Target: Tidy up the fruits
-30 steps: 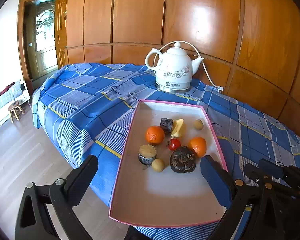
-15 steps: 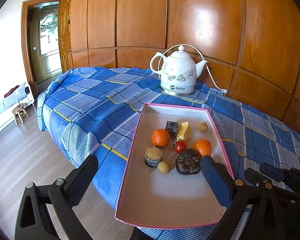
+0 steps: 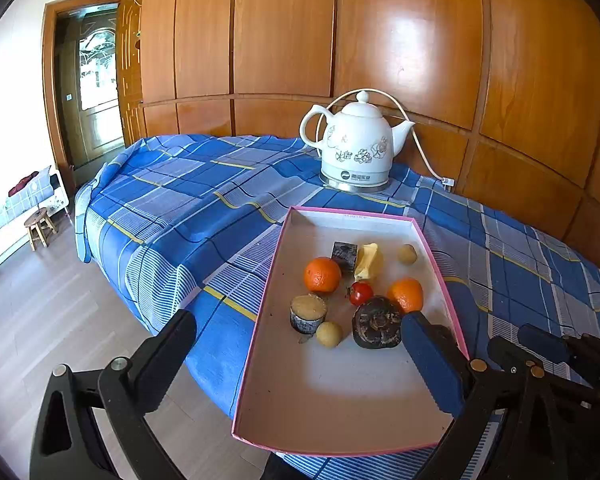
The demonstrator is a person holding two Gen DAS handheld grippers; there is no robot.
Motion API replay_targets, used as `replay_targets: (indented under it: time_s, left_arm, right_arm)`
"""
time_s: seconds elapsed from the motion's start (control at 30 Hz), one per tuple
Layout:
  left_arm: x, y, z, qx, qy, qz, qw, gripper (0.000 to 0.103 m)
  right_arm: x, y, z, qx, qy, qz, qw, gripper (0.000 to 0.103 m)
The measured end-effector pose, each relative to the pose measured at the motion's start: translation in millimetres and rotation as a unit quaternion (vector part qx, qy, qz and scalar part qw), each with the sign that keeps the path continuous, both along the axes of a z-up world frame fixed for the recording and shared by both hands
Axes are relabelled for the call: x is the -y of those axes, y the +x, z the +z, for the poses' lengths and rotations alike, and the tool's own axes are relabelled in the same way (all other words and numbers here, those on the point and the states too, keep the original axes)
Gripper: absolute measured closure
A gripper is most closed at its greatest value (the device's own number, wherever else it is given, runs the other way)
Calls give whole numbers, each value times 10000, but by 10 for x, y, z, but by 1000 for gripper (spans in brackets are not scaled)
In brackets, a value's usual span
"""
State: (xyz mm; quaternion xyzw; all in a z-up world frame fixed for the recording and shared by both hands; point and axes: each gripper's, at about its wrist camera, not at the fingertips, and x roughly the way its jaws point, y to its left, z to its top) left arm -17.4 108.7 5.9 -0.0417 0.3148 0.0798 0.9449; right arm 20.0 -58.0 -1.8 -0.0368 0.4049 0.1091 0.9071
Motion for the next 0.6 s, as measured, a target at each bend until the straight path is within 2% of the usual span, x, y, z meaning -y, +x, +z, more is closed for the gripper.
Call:
replay_targets:
  time_s: [0.6]
  left_arm:
    - [29, 29, 14, -42, -19, -148, 9999, 0]
  right_arm:
    - [85, 27, 24, 35, 33, -50, 10000, 66]
